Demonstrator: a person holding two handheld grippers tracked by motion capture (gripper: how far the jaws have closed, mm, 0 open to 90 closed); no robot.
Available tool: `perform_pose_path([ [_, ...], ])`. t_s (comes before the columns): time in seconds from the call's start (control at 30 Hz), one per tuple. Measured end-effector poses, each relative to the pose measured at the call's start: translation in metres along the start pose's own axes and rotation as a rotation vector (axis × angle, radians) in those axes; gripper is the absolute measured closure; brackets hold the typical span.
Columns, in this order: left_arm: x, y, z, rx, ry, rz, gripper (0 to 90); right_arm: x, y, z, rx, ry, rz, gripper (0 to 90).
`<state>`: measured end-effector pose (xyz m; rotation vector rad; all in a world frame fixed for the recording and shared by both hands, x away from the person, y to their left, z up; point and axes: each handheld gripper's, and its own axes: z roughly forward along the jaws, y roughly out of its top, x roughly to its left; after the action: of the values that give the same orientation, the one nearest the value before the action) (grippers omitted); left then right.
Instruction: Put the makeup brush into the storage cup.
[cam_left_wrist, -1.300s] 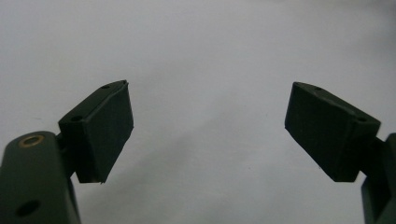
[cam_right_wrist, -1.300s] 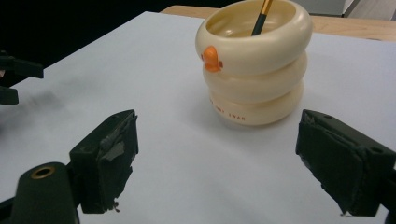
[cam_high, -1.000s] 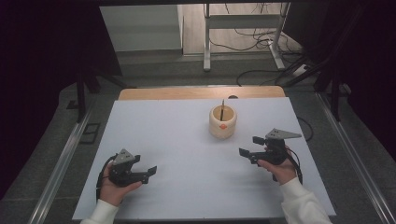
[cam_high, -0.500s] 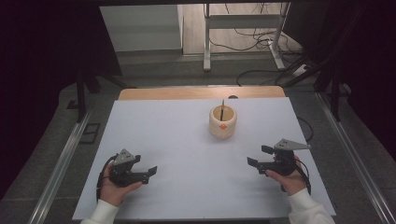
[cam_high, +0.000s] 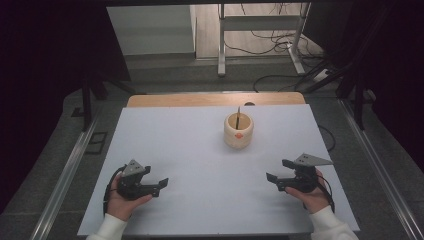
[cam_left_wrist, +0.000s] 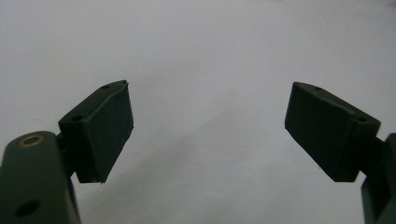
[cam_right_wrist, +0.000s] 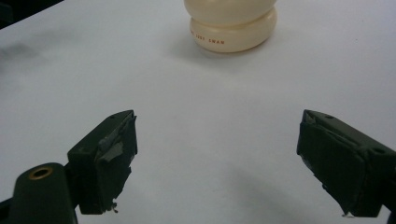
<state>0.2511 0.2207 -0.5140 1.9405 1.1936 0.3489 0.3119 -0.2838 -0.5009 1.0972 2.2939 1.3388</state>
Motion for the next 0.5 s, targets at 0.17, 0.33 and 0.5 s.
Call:
perform_pose_path([
  [0.17,-0.0002,0.0001,0.0000,0.001,0.000,0.001,15.9,-0.0005,-0.0005,-0.0004,0.000,-0.002,0.000,12.9],
  [0.33,-0.0001,0.0002,0.0002,0.004,-0.001,0.007,15.9,0.0003,-0.0006,-0.0001,0.003,-0.001,-0.001,12.9],
  [0.5,-0.0005,0.0003,0.0006,0.003,-0.001,0.003,15.9,0.0002,-0.0006,-0.0001,0.003,0.002,-0.001,12.9],
])
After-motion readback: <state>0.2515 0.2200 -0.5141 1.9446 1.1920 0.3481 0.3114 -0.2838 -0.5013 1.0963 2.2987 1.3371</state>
